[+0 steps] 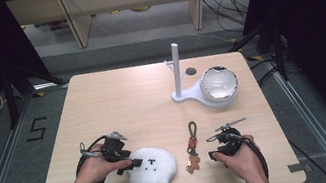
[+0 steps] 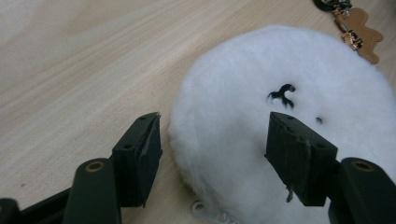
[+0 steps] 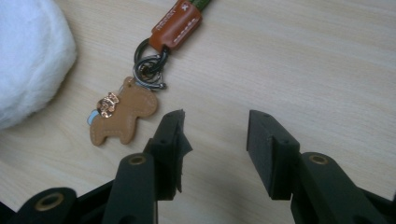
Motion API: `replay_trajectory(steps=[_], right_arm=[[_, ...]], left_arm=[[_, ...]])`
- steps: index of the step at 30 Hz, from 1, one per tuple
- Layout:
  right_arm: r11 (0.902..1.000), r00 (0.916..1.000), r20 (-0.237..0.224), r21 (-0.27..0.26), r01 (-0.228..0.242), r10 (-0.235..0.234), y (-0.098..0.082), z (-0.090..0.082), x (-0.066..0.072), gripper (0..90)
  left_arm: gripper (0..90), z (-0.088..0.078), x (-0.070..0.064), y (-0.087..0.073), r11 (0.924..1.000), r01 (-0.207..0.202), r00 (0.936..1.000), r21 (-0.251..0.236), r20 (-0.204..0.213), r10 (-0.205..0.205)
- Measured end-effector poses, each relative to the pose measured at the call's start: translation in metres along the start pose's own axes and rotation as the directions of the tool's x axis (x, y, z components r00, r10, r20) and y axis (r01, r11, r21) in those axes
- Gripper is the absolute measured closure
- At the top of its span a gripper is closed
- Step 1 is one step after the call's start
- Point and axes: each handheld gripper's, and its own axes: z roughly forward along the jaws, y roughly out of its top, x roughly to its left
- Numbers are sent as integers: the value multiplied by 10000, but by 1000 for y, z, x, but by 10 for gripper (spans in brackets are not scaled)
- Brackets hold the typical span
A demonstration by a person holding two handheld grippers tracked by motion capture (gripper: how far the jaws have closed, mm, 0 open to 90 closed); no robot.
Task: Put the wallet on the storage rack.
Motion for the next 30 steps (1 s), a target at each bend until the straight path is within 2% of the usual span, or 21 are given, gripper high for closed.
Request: replay_trajectory(steps=[2, 4, 6, 7, 8, 10, 12, 13, 14, 15, 17, 18, 19, 20, 22, 23, 24, 25, 28, 29, 30], right_arm=[[9999, 9999, -43, -22, -118, 118, 0, 1, 2, 573], [10000, 9999, -152, -6, -60, 60, 0, 3, 4, 572], [10000, 9999, -160, 49, 27, -26, 0, 5, 5, 569], [9999, 9999, -99, 101, -14, 15, 0, 5, 6, 566], [10000, 9993, -364, 30, -39, 40, 1, 5, 8, 562], [10000, 9995, -319, -6, 47, -47, 1, 6, 9, 549], [10000, 9993, -379, -57, 17, -20, 1, 6, 10, 547], [9995, 9984, -494, -164, 252, -260, 1, 6, 10, 543], [9995, 9984, -494, -164, 252, -260, 1, 6, 10, 543], [9991, 9980, -508, -188, 368, -377, 0, 7, 11, 543], [9996, 9979, -591, -152, 248, -256, -1, 7, 13, 542], [9996, 9980, -581, -167, 247, -256, -1, 7, 14, 542], [9993, 9980, -552, -202, 303, -314, -1, 8, 14, 541], [9994, 9979, -563, -195, 300, -311, -1, 7, 15, 541], [9992, 9980, -538, -218, 330, -341, -1, 8, 14, 542], [9990, 9978, -574, -335, 302, -321, -1, 7, 16, 543], [9989, 9976, -597, -328, 340, -359, -1, 6, 16, 545], [9984, 9973, -609, -420, 377, -402, -1, 5, 16, 547], [9974, 9970, -691, -652, 293, -338, 0, 2, 17, 554], [9974, 9970, -691, -652, 293, -338, 0, 2, 17, 554], [9963, 9957, -808, -772, 386, -448, 0, 1, 18, 564]], left_arm=[[365, 3, 1, 0, 9996, -60, 10000, 258, -2, 60], [388, 7, -1, 0, 9989, 236, 9996, 397, 119, -241], [405, 9, 0, 0, 9984, 334, 9993, 447, 169, -342], [417, 9, 0, -1, 9975, 516, 9985, 482, 152, -524], [429, 9, -1, -1, 9969, 618, 9980, 477, 76, -622], [464, 10, -3, -1, 9963, 693, 9976, 515, 35, -696], [504, 10, -3, -1, 9964, 663, 9978, 520, -19, -663], [533, 10, -5, -1, 9964, 676, 9977, 514, -49, -674], [557, 10, -5, -1, 9964, 676, 9977, 514, -49, -674], [598, 11, -6, -2, 9980, 461, 9989, 424, -12, -461], [647, 11, -8, -4, 9994, 41, 10000, 341, -62, -38], [677, 11, -8, -4, 9994, 41, 10000, 341, -62, -38], [712, 9, -10, -7, 9996, -285, 9994, 82, -171, 286], [735, 9, -11, -8, 9994, -307, 9993, -165, -207, 303], [764, 9, -12, -10, 9990, -350, 9992, -289, -181, 344], [775, 6, -12, -12, 9970, -668, 9976, -380, -226, 660], [780, 5, -13, -14, 9960, -753, 9970, -475, -226, 743], [783, 5, -16, -16, 9955, -493, 9987, -815, -124, 484], [788, 1, -18, -20, 9922, -281, 9994, -1217, 152, 302], [789, 1, -18, -20, 9922, -281, 9994, -1217, 152, 302], [791, -3, -19, -22, 9882, -320, 9992, -1500, 205, 355]])
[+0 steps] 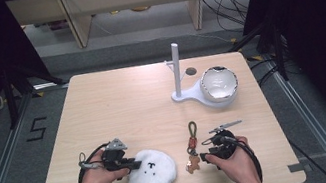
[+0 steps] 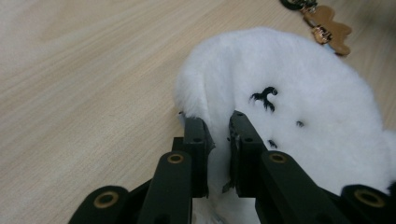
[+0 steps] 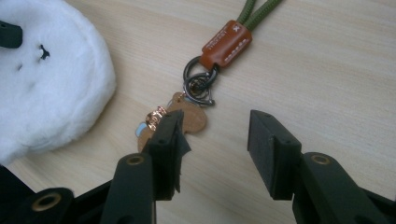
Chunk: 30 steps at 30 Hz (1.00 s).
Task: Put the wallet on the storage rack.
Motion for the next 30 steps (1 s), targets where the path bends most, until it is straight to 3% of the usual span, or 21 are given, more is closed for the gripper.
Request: replay_trajectory(steps=[6, 7, 13, 14, 15, 21, 29, 30], right_arm=[[9996, 9997, -155, -230, -188, 184, 2, 0, 5, 567], [9995, 9988, -466, -283, -165, 152, 3, -2, 6, 568], [9947, 9940, -952, -818, -622, 544, 7, -8, 13, 578], [9925, 9928, -1056, -1025, -670, 561, 8, -9, 14, 578], [9900, 9911, -1321, -1374, -316, 134, 9, -8, 13, 578], [9785, 9816, -1908, -2031, -359, -35, 16, -11, 20, 572], [9676, 9703, -2384, -2514, -210, -409, 29, -6, 28, 538], [9692, 9670, -2543, -2414, -487, -147, 30, -6, 31, 529]], left_arm=[[797, -12, -4, -2, 9972, 46, 10000, -748, 60, -42], [799, -17, -4, -2, 9941, 85, 10000, -1080, -2, -86], [800, -29, -5, 6, 9762, 139, 9996, -2166, -214, -190], [800, -30, -5, 7, 9752, 125, 9994, -2211, -291, -194], [800, -30, -5, 9, 9735, 48, 9995, -2286, -307, -121], [800, -32, -8, 20, 9527, -113, 9987, -3038, -512, -44], [800, -30, -13, 32, 9349, -464, 9977, -3518, -633, 257], [800, -30, -14, 33, 9340, -480, 9974, -3540, -680, 255]])
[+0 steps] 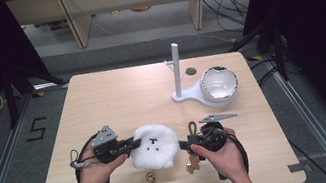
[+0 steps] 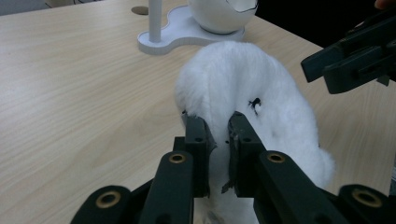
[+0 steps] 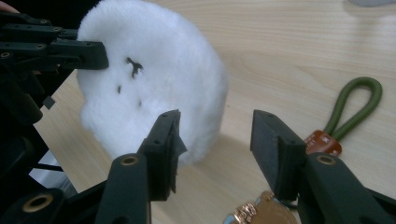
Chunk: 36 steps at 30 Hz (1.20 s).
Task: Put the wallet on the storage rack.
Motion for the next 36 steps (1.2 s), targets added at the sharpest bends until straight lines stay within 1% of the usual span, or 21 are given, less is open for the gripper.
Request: replay_trajectory(steps=[1, 3, 4, 5, 6, 8, 11, 13, 14, 17, 19, 20, 25, 26, 27, 28, 29, 30, 31, 35, 36], right_arm=[[9999, 9999, 6, -35, 156, -156, 1, 2, -2, 521], [9999, 9999, -132, -124, 94, -96, 3, 6, -1, 509], [9997, 9997, -168, -169, 184, -187, 5, 7, -2, 498], [9998, 9998, -219, -215, 22, -27, 5, 10, -2, 492], [9997, 9995, -297, -239, 114, -121, 6, 11, -4, 489], [9996, 9984, -557, -276, 0, -15, 7, 15, -5, 482], [9993, 9987, -497, -355, -119, 101, 9, 18, -7, 479], [9984, 9955, -896, -454, -339, 298, 10, 18, -7, 480], [9982, 9950, -955, -502, -324, 275, 10, 19, -8, 483], [9971, 9893, -1366, -482, -592, 522, 11, 20, -8, 545], [9974, 9919, -1226, -601, -400, 324, 11, 20, -10, 592], [9971, 9902, -1369, -666, -379, 285, 11, 19, -11, 611], [9961, 9904, -1324, -727, -507, 407, 12, 18, -11, 719], [9958, 9922, -1239, -887, -248, 136, 12, 18, -12, 738], [9957, 9907, -1324, -821, -425, 313, 12, 16, -10, 751], [9951, 9922, -1240, -957, -239, 119, 12, 16, -11, 761], [9949, 9925, -1222, -985, -214, 93, 12, 16, -9, 768], [9939, 9931, -1165, -1100, 4, -132, 12, 15, -10, 773], [9942, 9927, -1204, -1070, -108, -22, 12, 14, -7, 776], [9914, 9944, -1029, -1303, 112, -247, 13, 9, -3, 782], [9896, 9957, -855, -1416, 236, -359, 13, 9, -3, 783]], left_arm=[[800, 1, -1, 1, 9999, 2, 9999, -105, 122, -1], [799, 1, -2, 2, 9999, -52, 9999, -99, 86, 53], [799, 2, -2, 2, 9999, -52, 9999, -137, 97, 53], [800, 2, -3, 3, 9998, -73, 9999, -210, 100, 75], [799, 2, -3, 3, 9996, -102, 9997, -255, 200, 107], [799, 2, -4, 5, 9991, -141, 9998, -391, 105, 145], [800, 2, -6, 8, 9983, -192, 9996, -550, 190, 202], [799, 1, -8, 9, 9980, -234, 9995, -584, 197, 246], [799, 2, -9, 10, 9976, -223, 9994, -656, 239, 239], [799, 2, -10, 11, 9971, -187, 9995, -744, 258, 206], [799, 2, -11, 12, 9963, -197, 9994, -837, 269, 220], [799, 2, -11, 12, 9963, -197, 9994, -837, 269, 220], [797, 2, -10, 12, 9948, -163, 9992, -1000, 336, 198], [795, 2, -10, 12, 9947, -130, 9993, -1022, 339, 165], [794, 3, -10, 12, 9943, -120, 9994, -1055, 295, 152], [792, 2, -11, 12, 9954, -156, 9997, -949, 155, 172], [789, 3, -11, 12, 9946, -127, 9997, -1028, 198, 148], [787, 3, -11, 12, 9943, -140, 9997, -1054, 183, 161], [783, 3, -10, 12, 9939, -213, 9996, -1081, 168, 232], [765, 4, -10, 13, 9921, -410, 9991, -1187, 86, 423], [759, 4, -11, 14, 9915, -438, 9990, -1223, 53, 448]])
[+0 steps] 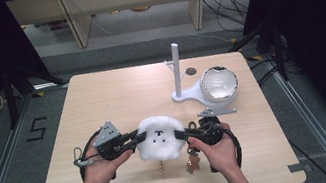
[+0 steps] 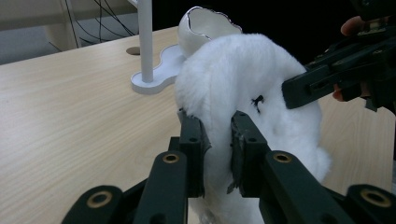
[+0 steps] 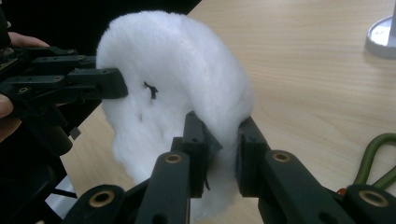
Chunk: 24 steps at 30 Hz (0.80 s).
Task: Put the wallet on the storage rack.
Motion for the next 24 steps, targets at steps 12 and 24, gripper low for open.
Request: replay_trajectory(steps=[12, 24], right_arm=[[9902, 9921, 442, -708, 1207, -1177, 7, -11, 13, 789], [9809, 9870, 673, -1201, 1529, -1457, 12, -18, 13, 788]], left_arm=[[484, 2, 4, 4, 9974, -385, 9991, -616, -192, 373], [354, -16, 10, -2, 9934, -835, 9948, -789, -652, 785]])
